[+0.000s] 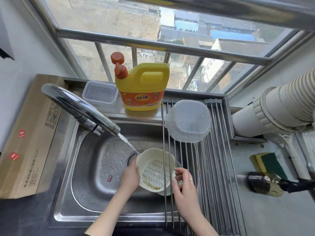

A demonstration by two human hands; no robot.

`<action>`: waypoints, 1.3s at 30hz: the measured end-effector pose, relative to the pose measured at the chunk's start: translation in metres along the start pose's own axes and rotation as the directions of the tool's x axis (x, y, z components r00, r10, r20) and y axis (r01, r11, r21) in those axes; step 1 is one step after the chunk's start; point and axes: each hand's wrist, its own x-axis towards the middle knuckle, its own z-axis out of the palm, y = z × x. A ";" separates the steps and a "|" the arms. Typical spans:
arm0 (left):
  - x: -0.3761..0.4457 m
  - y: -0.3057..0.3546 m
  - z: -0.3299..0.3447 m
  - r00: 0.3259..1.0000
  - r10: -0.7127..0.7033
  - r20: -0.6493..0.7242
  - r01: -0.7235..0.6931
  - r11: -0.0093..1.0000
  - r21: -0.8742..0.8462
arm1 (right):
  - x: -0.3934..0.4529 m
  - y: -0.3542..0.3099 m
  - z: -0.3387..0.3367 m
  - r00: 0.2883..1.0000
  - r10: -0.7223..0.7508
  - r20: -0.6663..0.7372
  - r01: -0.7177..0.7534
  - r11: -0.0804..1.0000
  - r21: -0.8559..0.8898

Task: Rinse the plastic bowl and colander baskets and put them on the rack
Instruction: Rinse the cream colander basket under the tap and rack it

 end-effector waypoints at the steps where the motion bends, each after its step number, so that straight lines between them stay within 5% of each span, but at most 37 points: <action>1: -0.004 -0.006 -0.007 1.000 -0.012 -0.023 0.013 1.000 0.013 | 0.000 -0.001 0.000 1.000 -0.005 -0.004 0.005 1.000 0.007; 8: -0.027 -0.035 -0.077 0.956 -0.159 -0.247 0.159 0.987 -0.020 | 0.004 -0.007 0.004 0.996 0.029 -0.080 -0.023 0.996 0.082; 14: -0.021 -0.012 -0.106 0.951 -0.074 -0.300 0.057 0.996 -0.064 | 0.034 -0.048 0.012 0.976 0.215 0.043 -0.212 0.882 0.421; 19: -0.017 0.011 -0.123 0.951 0.038 -0.306 -0.081 0.988 -0.128 | 0.070 -0.091 0.028 0.960 0.195 0.200 -0.247 0.927 0.281; 26: -0.028 0.006 -0.150 0.951 0.159 -0.265 -0.212 0.960 -0.185 | 0.094 -0.111 0.034 0.985 0.123 0.121 -0.099 0.977 -0.187; 29: -0.024 -0.001 -0.153 0.967 0.061 -0.248 -0.156 0.910 -0.384 | 0.092 -0.124 0.038 0.996 0.039 0.076 -0.016 0.956 -0.292; 32: -0.020 -0.009 -0.147 0.989 -0.136 -0.052 0.070 0.756 -0.651 | 0.086 -0.140 0.040 0.999 -0.026 0.021 0.031 0.952 -0.303; 35: -0.025 -0.002 -0.128 0.948 -0.202 0.248 0.314 0.444 -0.839 | 0.076 -0.155 0.040 0.996 -0.089 -0.002 0.081 0.915 -0.396; 39: -0.020 0.017 -0.109 0.914 -0.188 0.360 0.365 -0.010 -0.931 | 0.055 -0.165 0.033 0.987 -0.143 -0.071 0.105 0.916 -0.387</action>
